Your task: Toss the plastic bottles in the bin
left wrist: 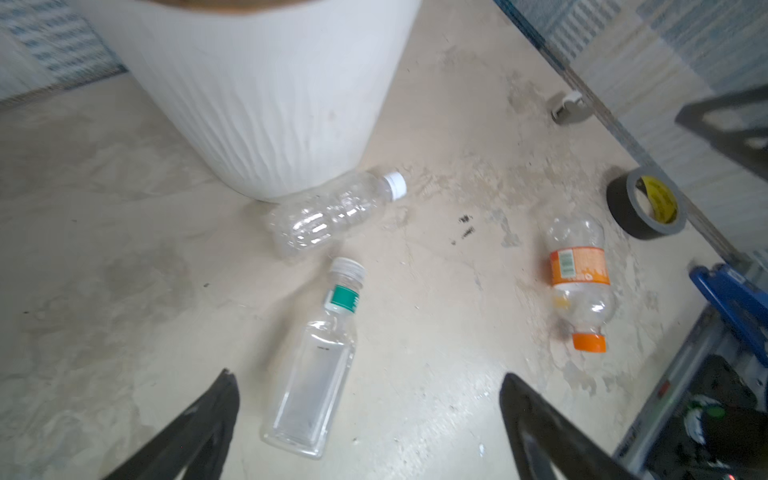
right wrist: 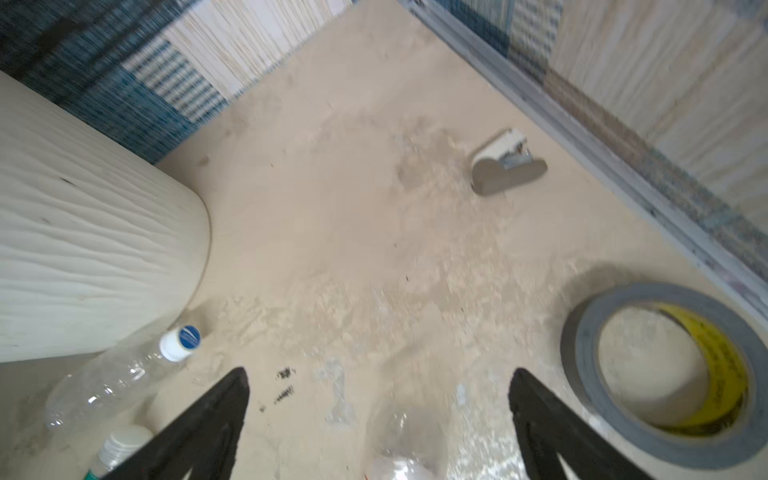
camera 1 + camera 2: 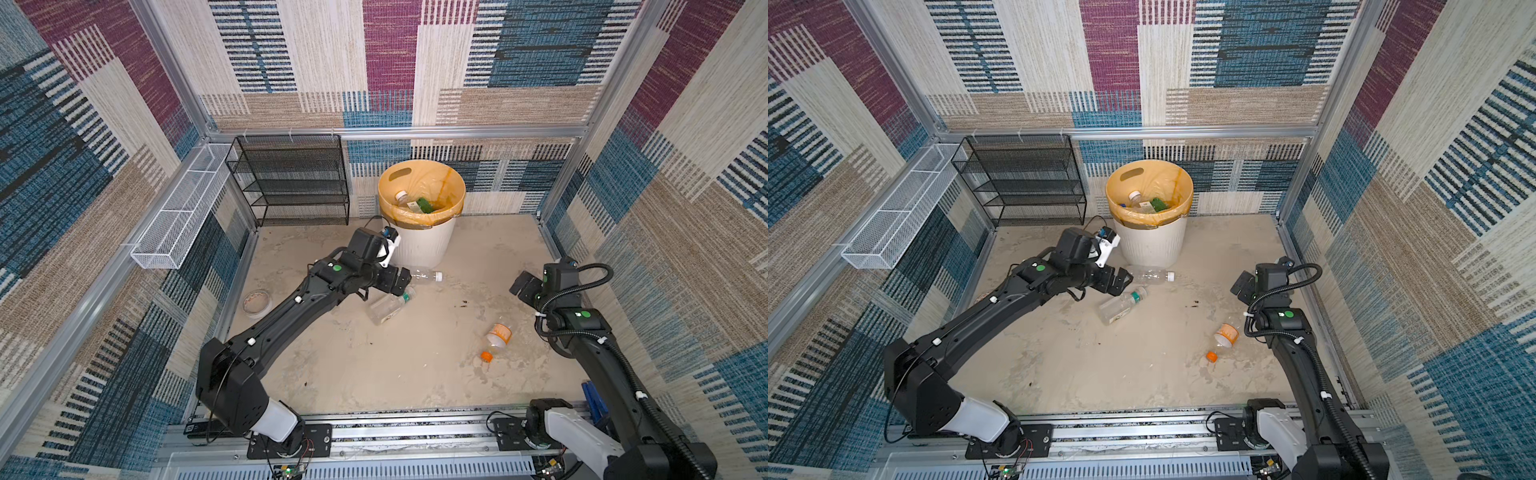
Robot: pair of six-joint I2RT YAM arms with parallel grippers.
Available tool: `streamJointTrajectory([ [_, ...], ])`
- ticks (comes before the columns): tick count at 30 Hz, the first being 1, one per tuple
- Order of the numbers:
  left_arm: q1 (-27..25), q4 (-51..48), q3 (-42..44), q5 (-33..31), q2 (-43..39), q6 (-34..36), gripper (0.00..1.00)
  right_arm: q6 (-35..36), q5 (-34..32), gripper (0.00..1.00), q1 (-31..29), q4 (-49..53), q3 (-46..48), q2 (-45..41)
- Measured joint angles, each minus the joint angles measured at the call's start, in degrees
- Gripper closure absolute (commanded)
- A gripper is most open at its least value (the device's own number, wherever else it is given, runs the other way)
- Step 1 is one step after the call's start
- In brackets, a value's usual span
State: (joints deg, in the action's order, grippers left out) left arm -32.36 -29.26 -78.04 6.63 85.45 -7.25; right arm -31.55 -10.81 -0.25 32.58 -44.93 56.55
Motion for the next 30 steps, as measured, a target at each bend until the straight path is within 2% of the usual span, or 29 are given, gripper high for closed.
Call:
streamJointTrajectory([
  [6, 9.53, 3.34, 4.48, 4.0, -2.62, 0.92, 0.02, -4.02, 3.37, 0.07, 0.0, 5.09, 4.94, 1.7],
  [12, 13.94, 6.62, 7.76, 7.43, -3.98, 1.05, 0.03, -6.8, 7.3, 0.12, -1.55, 5.92, 8.11, 4.02],
  [19, 14.62, 7.98, 8.85, 10.08, -2.82, 0.96, 0.03, -8.94, 9.27, 0.2, -7.04, 4.35, 9.05, 9.09],
  [24, 14.32, 8.68, 8.85, 11.65, -2.19, 0.96, 0.04, -10.14, 12.81, 0.21, -9.4, 1.62, 8.41, 12.57],
  [30, 8.87, 9.31, 8.72, 11.93, -0.15, 0.72, 0.04, -10.54, 17.33, 0.19, -11.43, -1.88, 3.65, 14.93],
])
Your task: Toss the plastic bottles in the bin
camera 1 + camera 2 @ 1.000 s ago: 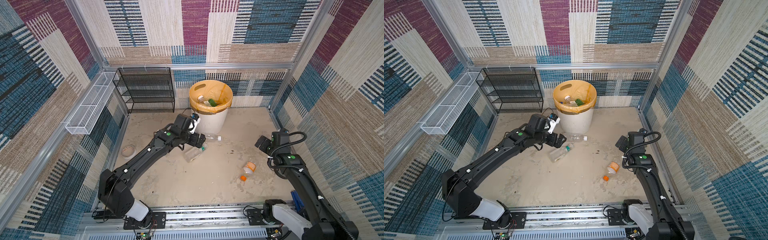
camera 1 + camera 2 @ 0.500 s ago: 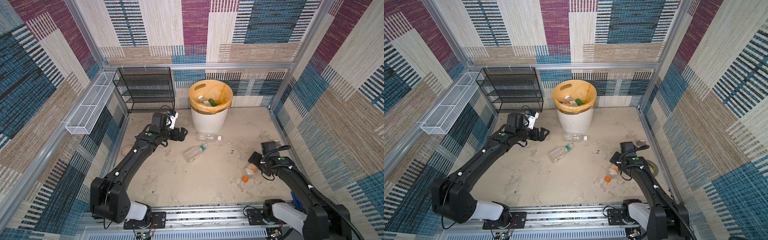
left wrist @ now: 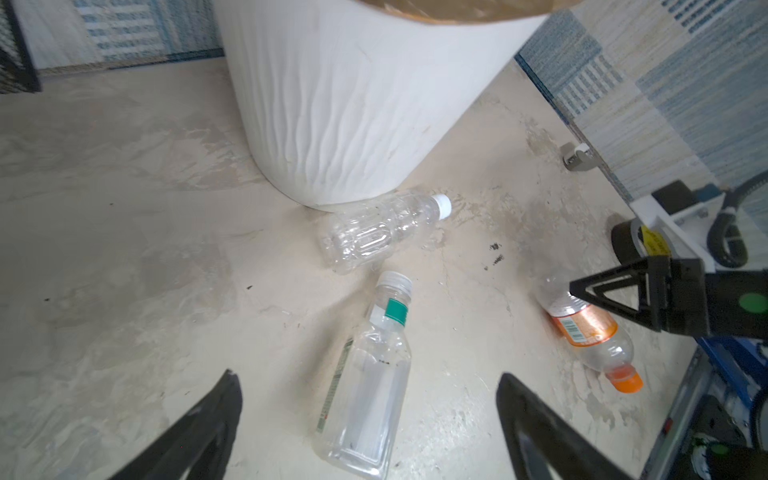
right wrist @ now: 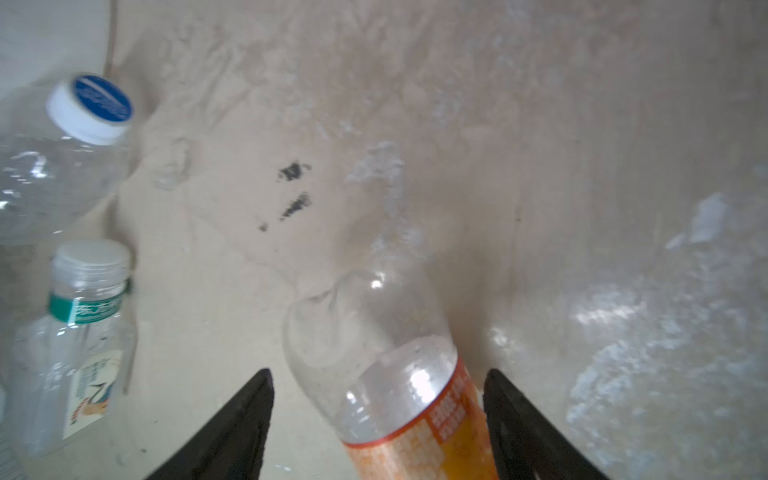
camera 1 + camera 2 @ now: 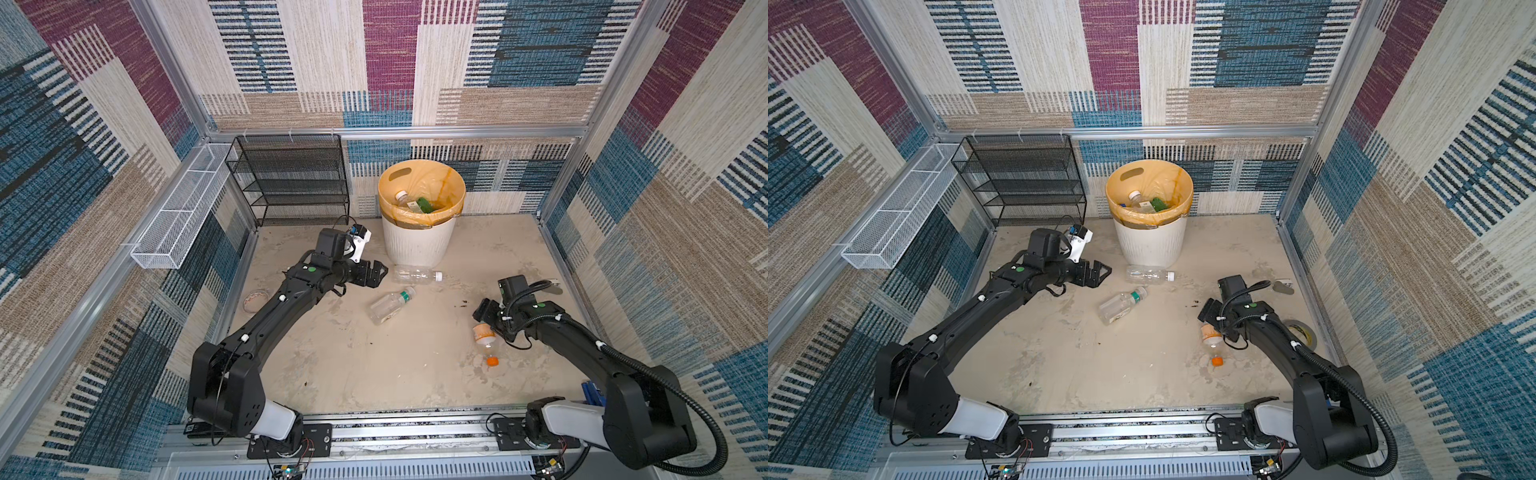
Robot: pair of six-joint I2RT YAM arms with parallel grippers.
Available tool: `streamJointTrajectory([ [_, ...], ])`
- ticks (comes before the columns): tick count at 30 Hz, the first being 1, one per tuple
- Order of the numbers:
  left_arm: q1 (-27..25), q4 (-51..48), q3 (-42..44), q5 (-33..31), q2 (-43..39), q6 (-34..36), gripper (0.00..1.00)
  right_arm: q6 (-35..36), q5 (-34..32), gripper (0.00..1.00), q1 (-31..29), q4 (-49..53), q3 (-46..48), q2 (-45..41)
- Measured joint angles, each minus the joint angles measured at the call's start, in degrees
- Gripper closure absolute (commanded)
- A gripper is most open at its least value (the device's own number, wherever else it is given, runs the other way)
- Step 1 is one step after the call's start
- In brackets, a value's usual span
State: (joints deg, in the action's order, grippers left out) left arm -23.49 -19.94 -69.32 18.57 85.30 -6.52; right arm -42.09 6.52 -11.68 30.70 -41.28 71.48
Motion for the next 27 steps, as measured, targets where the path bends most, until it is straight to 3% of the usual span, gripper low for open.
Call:
streamJointTrajectory([
  [6, -9.44, 0.07, 0.11, 1.27, 2.27, -4.74, 0.04, -1.03, 2.78, 0.19, 0.02, -1.62, -0.85, 0.17],
  [12, -19.41, 0.37, 2.67, 4.81, 2.64, -12.59, 0.04, 4.55, 1.99, 0.19, 0.09, 2.62, 1.99, -3.04],
  [17, -23.3, -1.25, 5.7, 7.23, 1.88, -15.06, 0.04, 9.38, 4.0, 0.19, -3.08, 5.09, 3.04, -7.78],
  [22, -26.56, -1.81, 6.12, 8.83, 4.13, -18.84, 0.04, 8.66, 3.39, 0.19, -4.0, 5.77, 4.81, -11.32],
  [27, -28.15, -4.09, 0.57, 10.27, 10.93, -22.53, 0.06, 6.21, 1.09, 0.17, -4.07, 5.16, 4.61, -13.7],
])
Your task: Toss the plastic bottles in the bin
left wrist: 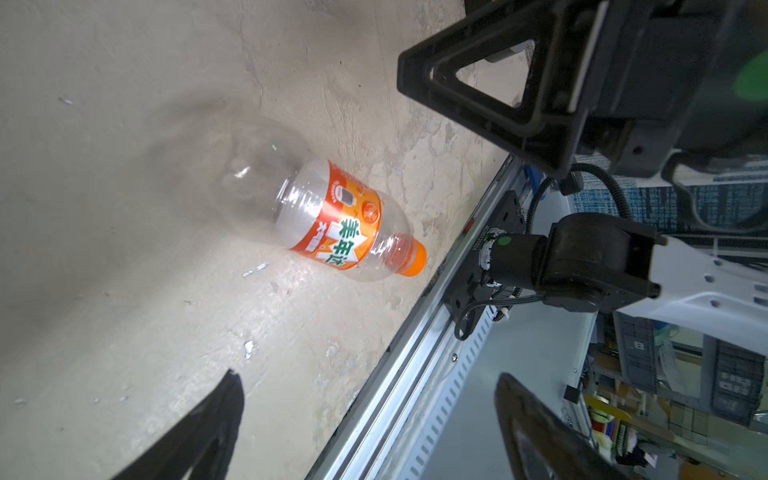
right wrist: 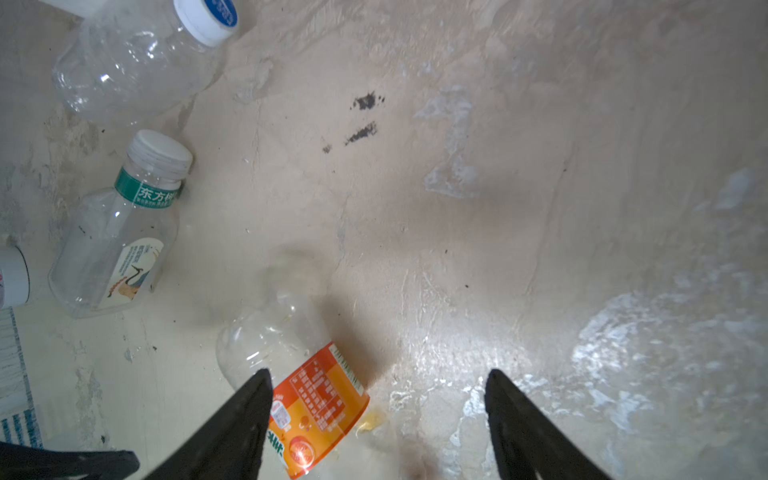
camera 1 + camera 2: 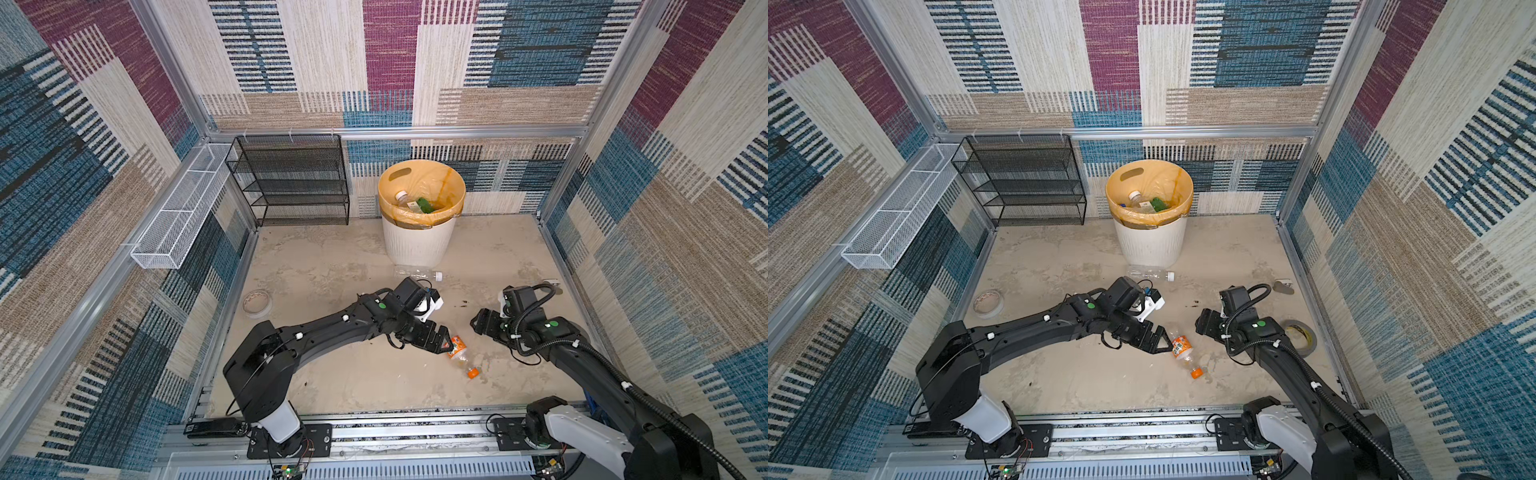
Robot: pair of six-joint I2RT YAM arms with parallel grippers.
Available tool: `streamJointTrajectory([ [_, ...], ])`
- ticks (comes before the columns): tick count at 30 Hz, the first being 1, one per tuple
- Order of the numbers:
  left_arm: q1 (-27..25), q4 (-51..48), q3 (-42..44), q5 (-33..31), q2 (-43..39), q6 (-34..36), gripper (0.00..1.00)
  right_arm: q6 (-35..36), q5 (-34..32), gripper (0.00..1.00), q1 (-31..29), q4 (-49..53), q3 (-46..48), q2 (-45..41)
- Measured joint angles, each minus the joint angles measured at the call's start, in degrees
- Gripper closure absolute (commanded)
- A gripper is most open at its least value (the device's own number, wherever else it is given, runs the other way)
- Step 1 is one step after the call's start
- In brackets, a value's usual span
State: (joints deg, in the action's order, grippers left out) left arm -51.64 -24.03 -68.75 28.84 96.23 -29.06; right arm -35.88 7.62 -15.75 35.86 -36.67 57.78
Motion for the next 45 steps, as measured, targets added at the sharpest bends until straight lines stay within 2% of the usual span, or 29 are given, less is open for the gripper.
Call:
streamJointTrajectory([
  [9, -3.28, -11.08, -11.5, 1.77, 13.64, -2.43, 0.07, -1.81, -3.26, 0.15, 0.44, -4.13, -0.24, -2.25],
  [16, -3.13, -14.91, -17.68, 1.38, 19.74, -2.47, 0.07, -4.0, -2.99, 0.15, 2.43, -8.26, 2.99, -7.5],
  [22, -2.32, -16.92, -23.56, 0.24, 24.87, -2.54, 0.08, -4.81, -1.29, 0.15, 6.49, -10.25, 6.16, -12.22],
  [31, 0.07, -19.5, -28.35, -3.74, 28.87, -2.29, 0.19, -5.22, 0.98, 0.15, 8.0, -13.25, 9.42, -12.87],
  [38, 1.79, -24.04, -32.85, -9.57, 30.49, 1.84, 0.26, -4.72, 1.42, 0.15, 8.52, -15.89, 9.79, -10.58],
  [42, 2.47, -26.1, -33.35, -12.35, 30.56, 3.82, 0.35, -4.48, 1.2, 0.15, 8.7, -17.11, 9.84, -9.09],
  [45, 2.73, -26.71, -32.81, -13.94, 30.38, 5.57, 0.38, -3.52, -0.07, 0.15, 8.83, -17.11, 9.42, -7.74],
])
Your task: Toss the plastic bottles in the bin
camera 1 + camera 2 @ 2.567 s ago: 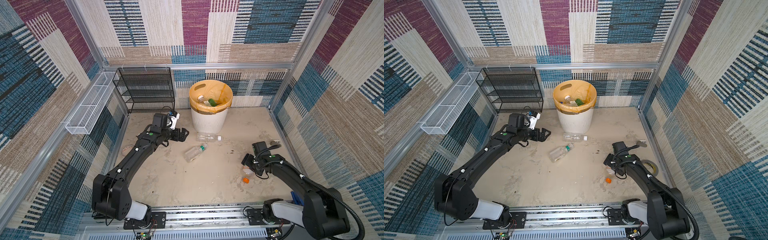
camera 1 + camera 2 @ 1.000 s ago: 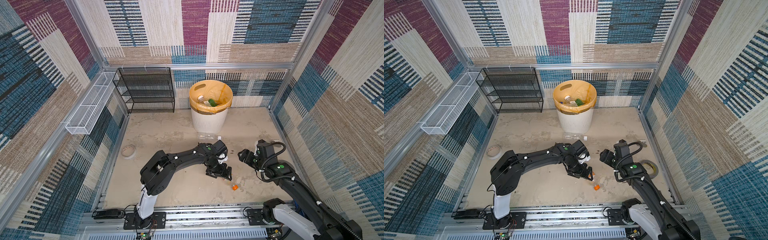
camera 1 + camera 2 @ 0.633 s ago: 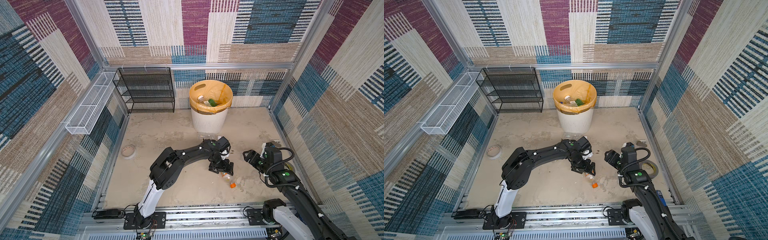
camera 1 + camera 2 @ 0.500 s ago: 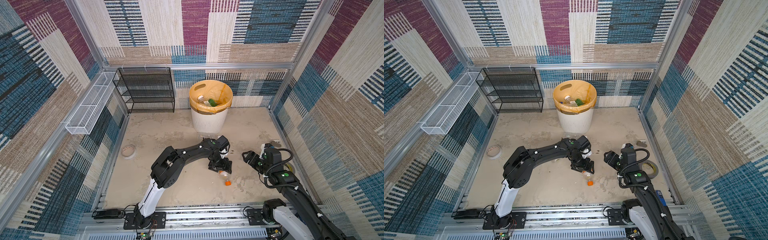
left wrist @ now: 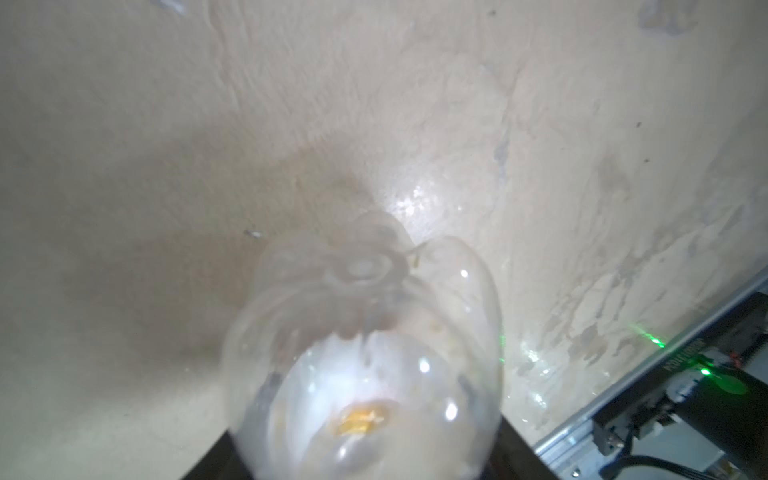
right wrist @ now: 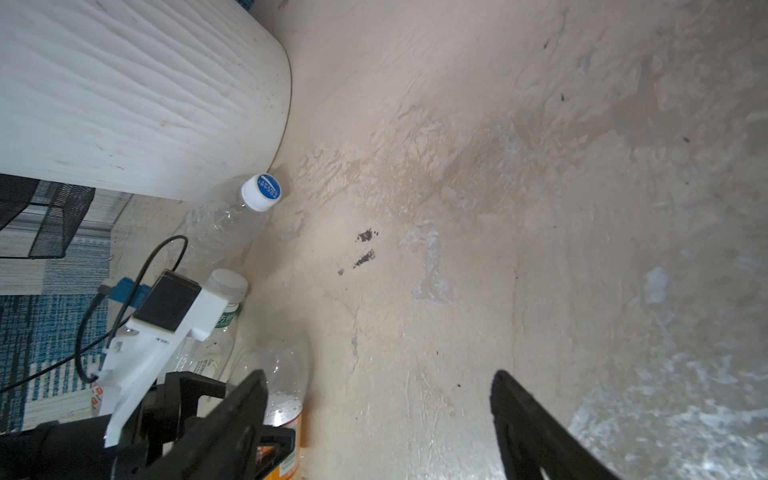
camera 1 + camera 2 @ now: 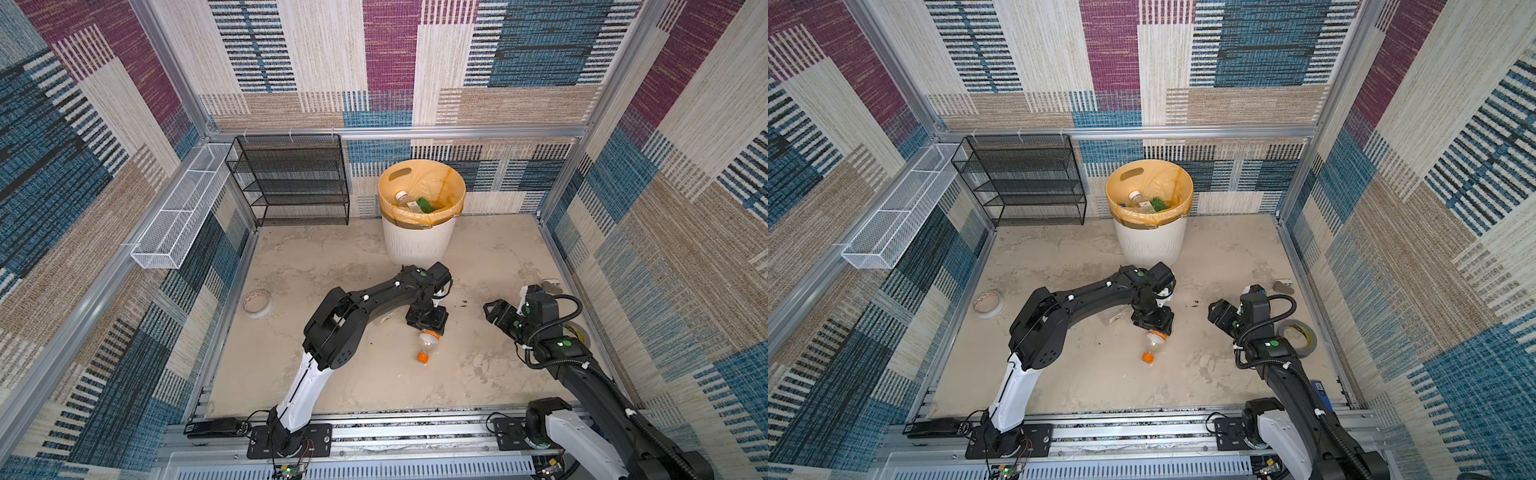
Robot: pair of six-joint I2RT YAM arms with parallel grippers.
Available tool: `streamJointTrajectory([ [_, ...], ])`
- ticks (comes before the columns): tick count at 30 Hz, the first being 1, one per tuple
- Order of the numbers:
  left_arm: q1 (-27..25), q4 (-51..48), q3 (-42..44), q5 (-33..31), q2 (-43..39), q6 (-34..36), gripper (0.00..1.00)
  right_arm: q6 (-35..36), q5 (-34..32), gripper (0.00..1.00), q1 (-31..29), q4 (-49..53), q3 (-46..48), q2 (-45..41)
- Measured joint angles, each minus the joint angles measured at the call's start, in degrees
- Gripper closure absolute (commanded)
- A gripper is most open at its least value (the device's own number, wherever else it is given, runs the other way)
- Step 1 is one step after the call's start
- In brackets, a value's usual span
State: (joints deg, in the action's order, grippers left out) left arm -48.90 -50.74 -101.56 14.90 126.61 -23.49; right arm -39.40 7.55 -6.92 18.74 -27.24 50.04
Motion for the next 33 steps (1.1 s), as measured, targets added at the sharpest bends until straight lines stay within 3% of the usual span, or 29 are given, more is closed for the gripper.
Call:
streamJointTrajectory([
  [9, -0.13, 0.94, 5.95, -2.36, -3.87, 2.27, 0.48, 3.43, -4.13, 0.16, 0.46, -1.84, -2.71, 4.7],
  [16, -0.07, 0.68, 6.4, -7.48, -4.83, 5.27, 0.49, 3.72, -4.09, 0.18, 0.46, -4.57, -2.82, 6.19],
  [21, 0.04, 0.35, 6.16, -11.28, -5.14, 7.61, 0.37, 3.85, -4.11, 0.18, 0.46, -6.01, -3.54, 7.13],
  [24, 0.13, 0.79, 7.52, -11.98, -6.25, 8.5, 0.36, 3.82, -4.13, 0.18, 0.46, -6.64, -3.45, 7.72],
  [30, 0.09, 1.73, 10.82, -13.0, -7.78, 9.53, 0.54, 3.39, -4.09, 0.19, 0.46, -8.09, -3.85, 11.32],
  [33, 0.09, 1.99, 11.04, -13.03, -8.13, 9.81, 0.57, 3.37, -4.02, 0.19, 0.46, -8.87, -4.66, 13.07],
])
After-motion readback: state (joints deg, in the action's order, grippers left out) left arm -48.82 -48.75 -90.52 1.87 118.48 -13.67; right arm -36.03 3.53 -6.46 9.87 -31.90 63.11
